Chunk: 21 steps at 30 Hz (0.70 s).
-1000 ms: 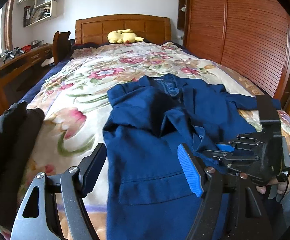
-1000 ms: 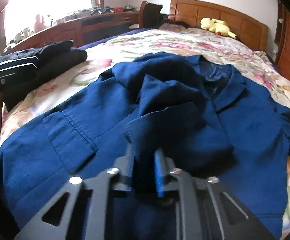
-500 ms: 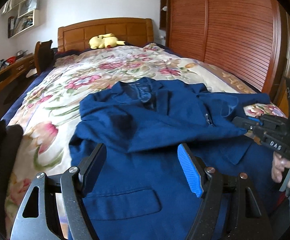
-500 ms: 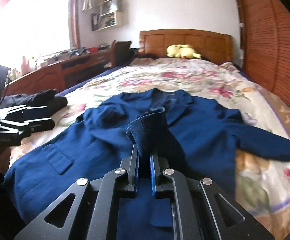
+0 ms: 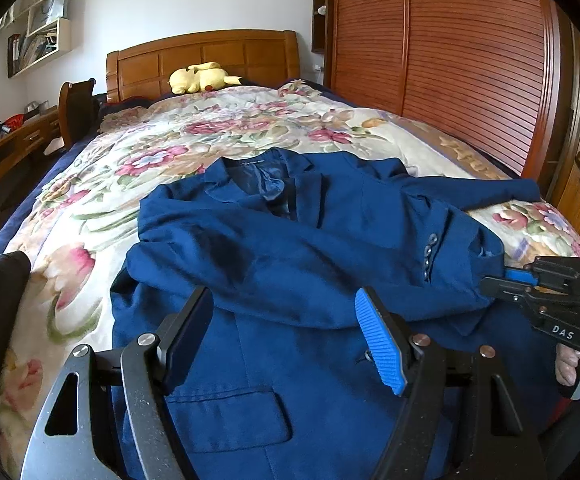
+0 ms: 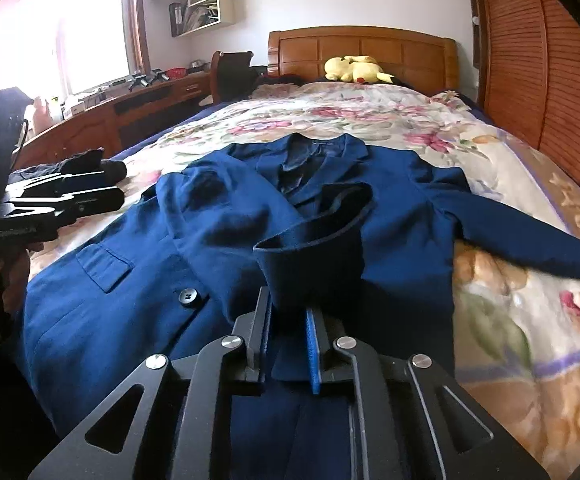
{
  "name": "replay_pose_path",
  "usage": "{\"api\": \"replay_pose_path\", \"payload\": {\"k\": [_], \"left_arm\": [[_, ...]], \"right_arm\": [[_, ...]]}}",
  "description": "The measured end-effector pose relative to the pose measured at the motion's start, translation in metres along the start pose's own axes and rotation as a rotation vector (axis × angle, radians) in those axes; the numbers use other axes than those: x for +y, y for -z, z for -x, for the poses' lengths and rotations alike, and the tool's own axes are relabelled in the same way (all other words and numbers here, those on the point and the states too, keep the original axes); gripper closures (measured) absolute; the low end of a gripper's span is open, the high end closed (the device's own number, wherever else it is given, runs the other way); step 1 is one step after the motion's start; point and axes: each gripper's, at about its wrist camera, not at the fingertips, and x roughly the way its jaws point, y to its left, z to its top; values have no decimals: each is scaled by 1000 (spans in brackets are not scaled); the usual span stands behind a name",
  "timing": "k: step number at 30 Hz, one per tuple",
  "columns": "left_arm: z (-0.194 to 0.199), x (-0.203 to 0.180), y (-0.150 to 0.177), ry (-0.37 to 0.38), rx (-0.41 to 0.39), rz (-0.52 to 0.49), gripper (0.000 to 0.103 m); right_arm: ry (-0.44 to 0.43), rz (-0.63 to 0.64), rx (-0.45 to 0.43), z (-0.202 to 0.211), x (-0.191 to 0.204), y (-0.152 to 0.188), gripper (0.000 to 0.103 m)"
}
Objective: Fold large clothes
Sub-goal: 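Open the right tool to release the sleeve cuff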
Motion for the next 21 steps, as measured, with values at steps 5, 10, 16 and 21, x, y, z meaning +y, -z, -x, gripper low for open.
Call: {"api": "replay_pose_path", "payload": {"k": [5,10,16,21], "left_arm": [[-1,-7,1,1,3,-14,29],[-2,-9,1,2,5,-14,29],[-2,-9,1,3,2,-13,29],[-2,-12,1,4,-7,-13,29]], "right_arm": [[59,-11,-32,19,-3,-1,72],[90,-26,-84,34,-2,3,58],[76,-32,-80,32,-3,7,58],[72,33,60,-2,2,18,58]]}}
